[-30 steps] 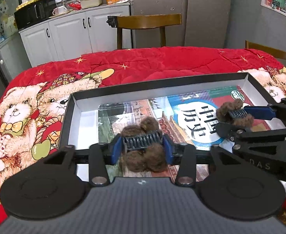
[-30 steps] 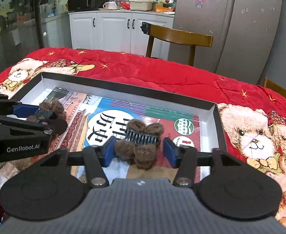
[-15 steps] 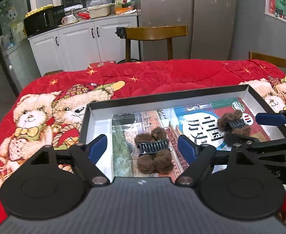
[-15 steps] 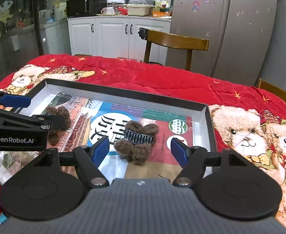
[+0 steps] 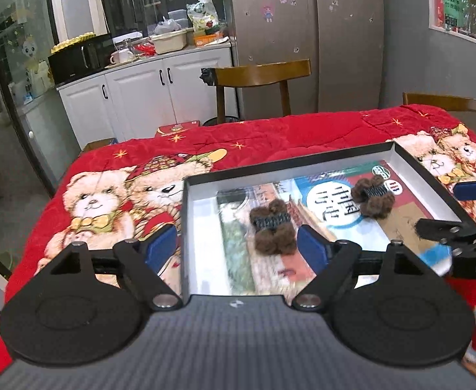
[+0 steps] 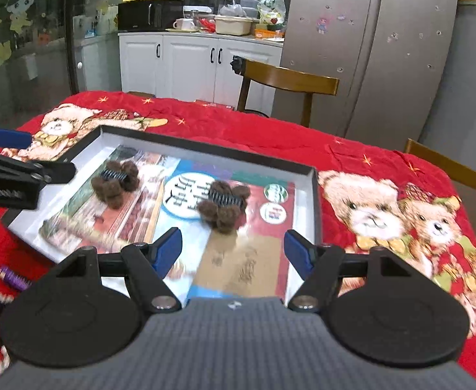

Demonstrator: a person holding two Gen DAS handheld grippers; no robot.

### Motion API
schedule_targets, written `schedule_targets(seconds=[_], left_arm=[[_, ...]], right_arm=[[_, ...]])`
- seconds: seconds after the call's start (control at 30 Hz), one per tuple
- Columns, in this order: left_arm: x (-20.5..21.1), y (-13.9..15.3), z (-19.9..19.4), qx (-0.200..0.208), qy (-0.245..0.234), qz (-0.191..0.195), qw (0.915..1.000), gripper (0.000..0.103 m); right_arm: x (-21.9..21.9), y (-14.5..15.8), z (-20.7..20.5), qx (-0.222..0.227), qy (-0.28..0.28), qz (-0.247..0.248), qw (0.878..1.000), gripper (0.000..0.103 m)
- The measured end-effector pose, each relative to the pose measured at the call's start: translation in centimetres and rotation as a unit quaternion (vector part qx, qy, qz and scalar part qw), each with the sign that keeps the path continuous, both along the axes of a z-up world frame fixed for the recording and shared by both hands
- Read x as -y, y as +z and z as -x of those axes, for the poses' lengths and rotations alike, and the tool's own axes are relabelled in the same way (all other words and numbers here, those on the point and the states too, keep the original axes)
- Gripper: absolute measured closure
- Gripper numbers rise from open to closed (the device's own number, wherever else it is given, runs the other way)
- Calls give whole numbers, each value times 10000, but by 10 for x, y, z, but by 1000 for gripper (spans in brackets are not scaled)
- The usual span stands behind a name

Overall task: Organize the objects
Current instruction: 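Carry both brown bows into the black box and open both tools, then grasp the red printed tube with the left tool while the right tool grasps a paper triangle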

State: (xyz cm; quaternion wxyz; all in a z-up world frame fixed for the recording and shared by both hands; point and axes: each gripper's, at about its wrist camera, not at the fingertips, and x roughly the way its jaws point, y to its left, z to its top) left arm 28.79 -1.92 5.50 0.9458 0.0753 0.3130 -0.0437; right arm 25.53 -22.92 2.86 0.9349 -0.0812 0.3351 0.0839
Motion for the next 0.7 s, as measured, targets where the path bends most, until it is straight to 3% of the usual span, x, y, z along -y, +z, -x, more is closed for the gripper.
schedule_targets(seconds=[0.1, 0.37, 0.7], left_arm=[[-8, 5, 21, 106, 11, -36, 9999, 10], [-27, 14, 75, 222, -55, -13, 9997, 6], [-32, -4, 127, 34, -255, 163, 9995, 5]], right_arm=[[4, 4, 16, -18, 21, 24, 10000, 23], [4, 19, 66, 16, 207, 182, 9996, 22], [2, 20, 129, 166, 586, -81, 9981, 21]])
